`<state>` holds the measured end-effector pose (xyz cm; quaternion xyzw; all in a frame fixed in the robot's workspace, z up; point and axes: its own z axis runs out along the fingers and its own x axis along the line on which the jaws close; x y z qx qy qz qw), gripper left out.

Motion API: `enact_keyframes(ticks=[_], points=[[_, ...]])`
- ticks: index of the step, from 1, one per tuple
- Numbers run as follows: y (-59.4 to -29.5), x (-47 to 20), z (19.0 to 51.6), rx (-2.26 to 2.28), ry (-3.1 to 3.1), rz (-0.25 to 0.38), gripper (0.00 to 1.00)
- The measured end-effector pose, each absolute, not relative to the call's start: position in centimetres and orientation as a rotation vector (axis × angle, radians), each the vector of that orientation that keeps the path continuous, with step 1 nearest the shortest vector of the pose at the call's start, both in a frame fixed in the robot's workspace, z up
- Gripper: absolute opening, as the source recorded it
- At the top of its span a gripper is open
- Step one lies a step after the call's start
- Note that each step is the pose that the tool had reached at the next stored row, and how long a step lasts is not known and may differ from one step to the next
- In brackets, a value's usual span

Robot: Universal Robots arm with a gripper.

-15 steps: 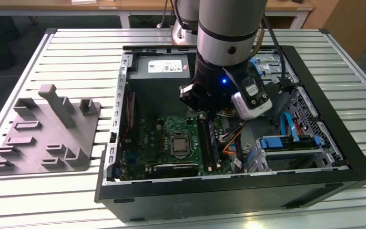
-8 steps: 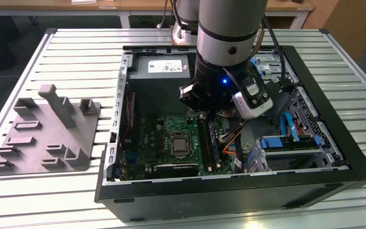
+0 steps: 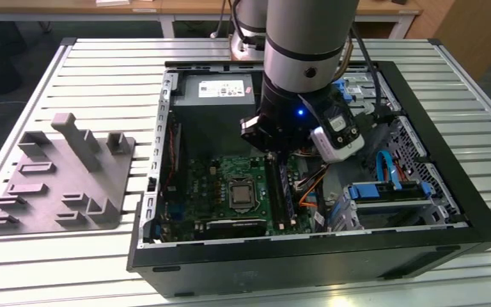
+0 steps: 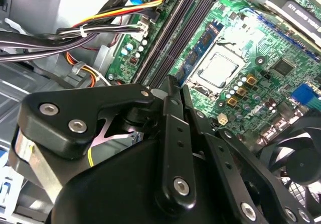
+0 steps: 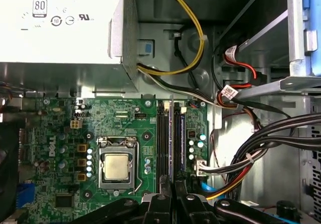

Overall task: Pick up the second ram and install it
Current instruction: 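Insert the second ram into the second slot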

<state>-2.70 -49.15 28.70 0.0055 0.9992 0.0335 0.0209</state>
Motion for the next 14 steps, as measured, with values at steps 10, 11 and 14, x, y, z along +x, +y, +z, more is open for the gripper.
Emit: enact_keyframes(ticks=[10, 11, 14], points=[[-49.16, -2.7, 28.12, 0.017, 3.098, 0.104, 0.14], [-49.16, -2.7, 28.08, 0.017, 3.098, 0.104, 0.14], [-49.16, -2.7, 27.97, 0.017, 3.098, 0.104, 0.14]])
